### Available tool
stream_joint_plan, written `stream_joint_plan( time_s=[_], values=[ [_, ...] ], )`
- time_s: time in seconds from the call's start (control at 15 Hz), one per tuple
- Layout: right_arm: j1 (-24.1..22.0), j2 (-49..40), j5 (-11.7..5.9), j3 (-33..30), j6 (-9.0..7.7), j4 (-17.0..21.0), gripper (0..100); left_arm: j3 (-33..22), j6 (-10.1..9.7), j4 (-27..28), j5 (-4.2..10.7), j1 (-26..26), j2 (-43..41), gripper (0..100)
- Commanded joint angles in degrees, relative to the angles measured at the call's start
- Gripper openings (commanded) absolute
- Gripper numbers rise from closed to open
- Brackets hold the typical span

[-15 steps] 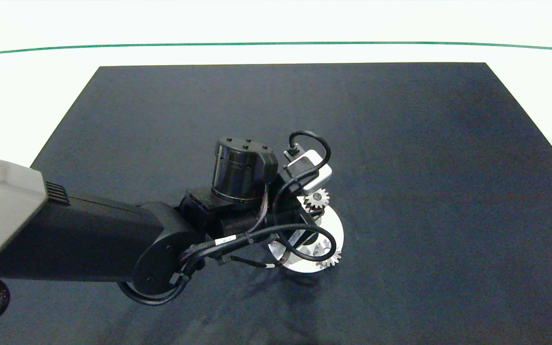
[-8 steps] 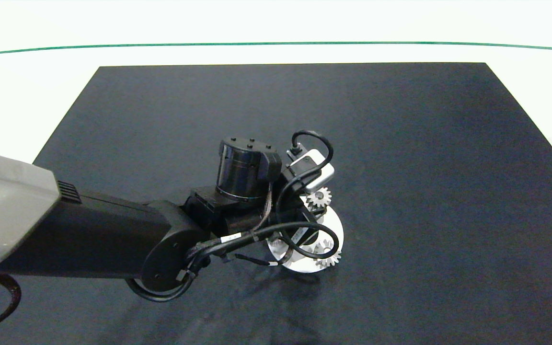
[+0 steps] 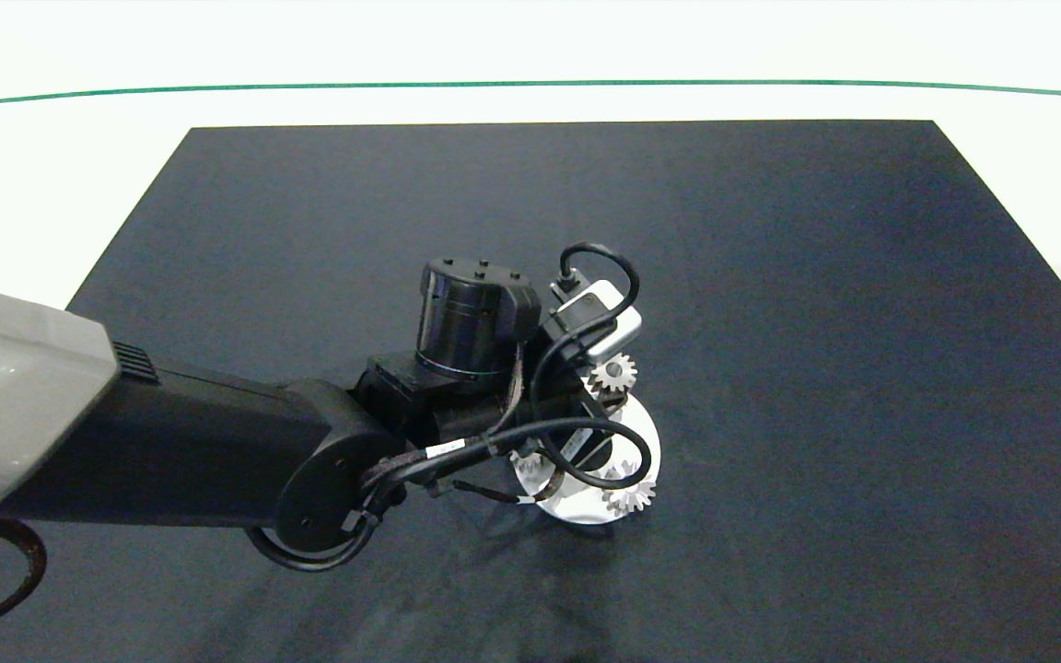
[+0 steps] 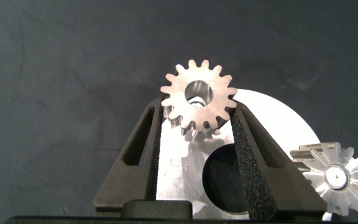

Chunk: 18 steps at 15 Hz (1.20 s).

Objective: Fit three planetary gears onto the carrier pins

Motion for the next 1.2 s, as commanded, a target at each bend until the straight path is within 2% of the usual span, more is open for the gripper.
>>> stream_joint_plan(
  time_s=[0.07,1.2],
  values=[
    [0.0,0.0,-0.14,-0.1,-0.07,0.1,100,1.1,0.22,-0.1,-0.03,0.1,-0.7,0],
    [0.0,0.0,-0.14,0.0,-0.07,0.1,100,1.4,0.05,-0.4,-0.11,0.1,0.3,0]
  ],
)
